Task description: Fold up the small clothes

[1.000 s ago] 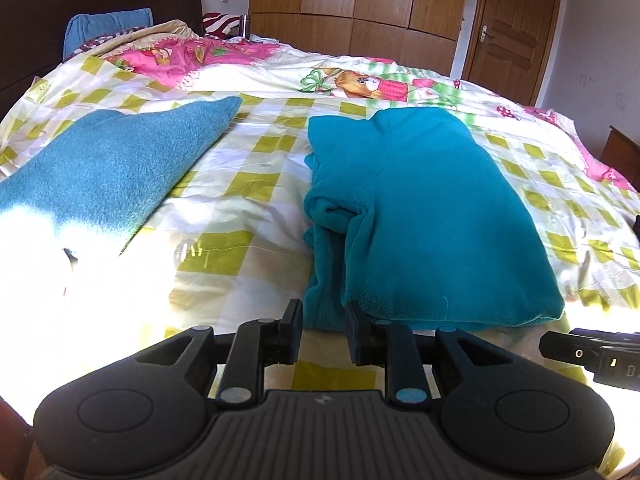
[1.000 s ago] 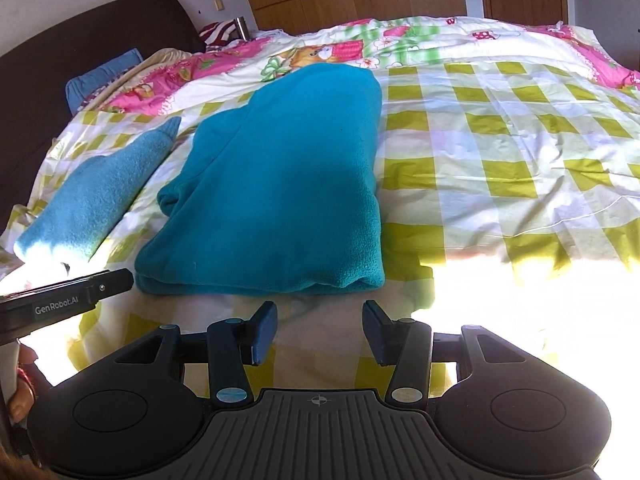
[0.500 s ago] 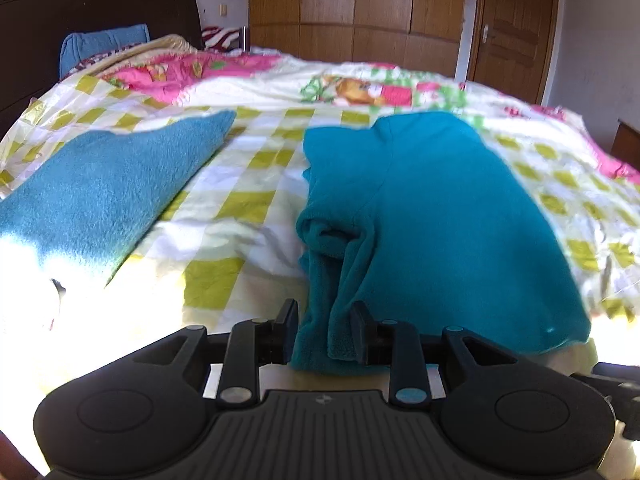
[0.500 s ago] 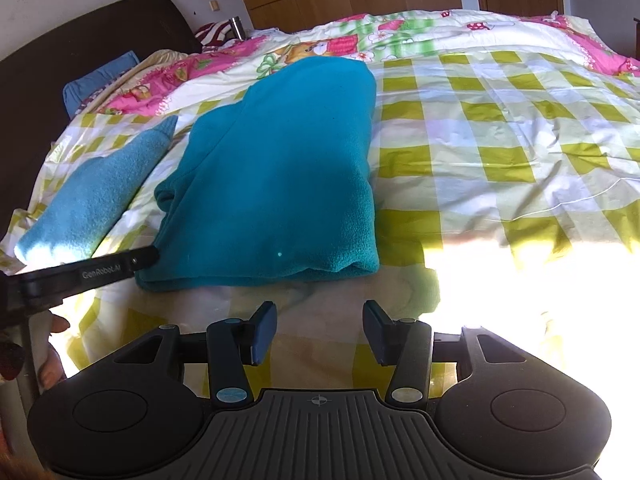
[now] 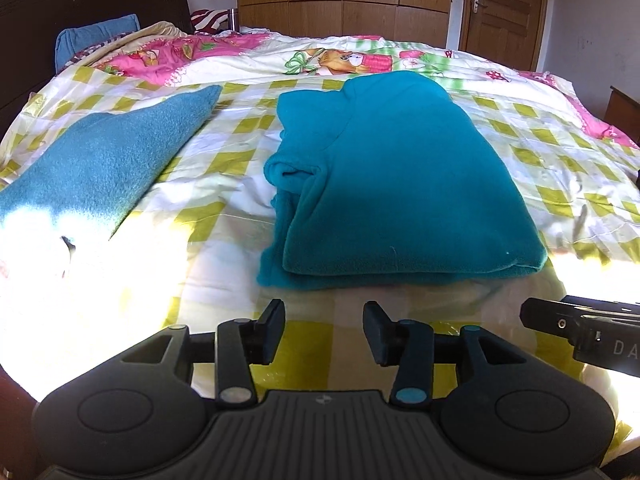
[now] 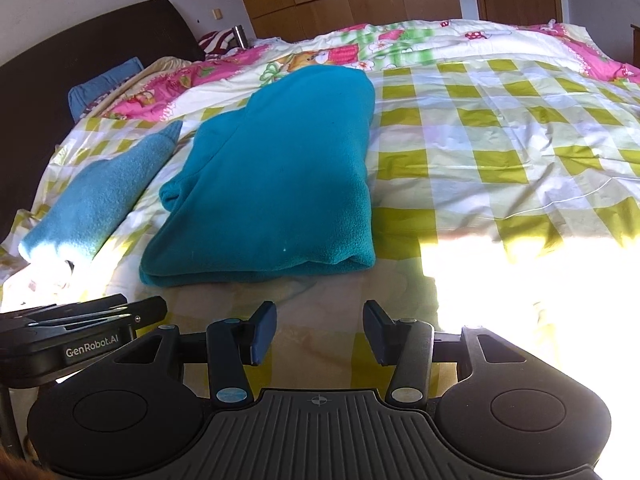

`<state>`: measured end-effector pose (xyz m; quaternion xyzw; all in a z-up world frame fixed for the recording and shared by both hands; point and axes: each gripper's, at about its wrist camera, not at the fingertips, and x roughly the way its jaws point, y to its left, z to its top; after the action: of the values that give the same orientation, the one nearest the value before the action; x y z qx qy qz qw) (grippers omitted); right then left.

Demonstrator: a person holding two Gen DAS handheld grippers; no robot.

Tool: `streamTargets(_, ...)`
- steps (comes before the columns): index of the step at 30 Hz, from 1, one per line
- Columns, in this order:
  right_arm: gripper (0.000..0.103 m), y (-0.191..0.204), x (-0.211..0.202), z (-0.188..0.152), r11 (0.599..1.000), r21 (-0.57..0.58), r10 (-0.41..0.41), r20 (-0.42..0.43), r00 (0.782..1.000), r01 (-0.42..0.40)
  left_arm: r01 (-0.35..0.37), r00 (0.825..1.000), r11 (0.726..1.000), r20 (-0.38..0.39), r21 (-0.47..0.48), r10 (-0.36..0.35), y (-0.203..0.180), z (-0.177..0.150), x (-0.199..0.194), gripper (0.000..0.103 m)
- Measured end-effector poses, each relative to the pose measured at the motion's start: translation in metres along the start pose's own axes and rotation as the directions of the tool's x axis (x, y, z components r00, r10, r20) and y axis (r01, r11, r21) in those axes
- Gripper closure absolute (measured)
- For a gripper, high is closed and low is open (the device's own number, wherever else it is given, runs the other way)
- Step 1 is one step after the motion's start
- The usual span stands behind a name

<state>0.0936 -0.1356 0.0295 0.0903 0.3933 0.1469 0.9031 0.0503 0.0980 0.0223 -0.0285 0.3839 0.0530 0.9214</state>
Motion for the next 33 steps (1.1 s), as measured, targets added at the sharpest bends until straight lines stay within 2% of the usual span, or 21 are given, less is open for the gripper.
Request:
streamTargets(3,0.051,0.004,-0.003,-0.003,1.0,-0.016,-0.008,0.005,1.0,0.008,-0.033,0.999,0.999,0.012,0.034,0.033,-0.009,-0.004,-0.005,0.038)
streamTargets(5,0.051,0.005,-0.004,-0.005,1.0,-0.024,-0.011,0.004,1.0,0.011,-0.064,0.998,0.996,0.023,0.065,0.063,-0.015,-0.006,-0.007,0.028)
streamTargets(6,0.051,0.006,-0.004,-0.005,1.0,-0.027,-0.013,0.004,1.0,0.013,-0.076,0.997,0.994,0.033,0.078,0.074,-0.018,-0.007,-0.009,0.026)
streamTargets(11,0.051,0.007,-0.006,-0.008,0.999,-0.031,-0.028,0.007,1.0,0.028,-0.061,0.997,0.997,0.054,0.055,0.058,-0.019,-0.009,-0.016,0.017)
streamTargets(33,0.051,0.006,-0.009,-0.014,0.996,-0.06,-0.07,-0.002,0.998,0.07,-0.06,0.997,0.998,0.055,0.017,0.059,-0.025,-0.019,-0.017,0.0)
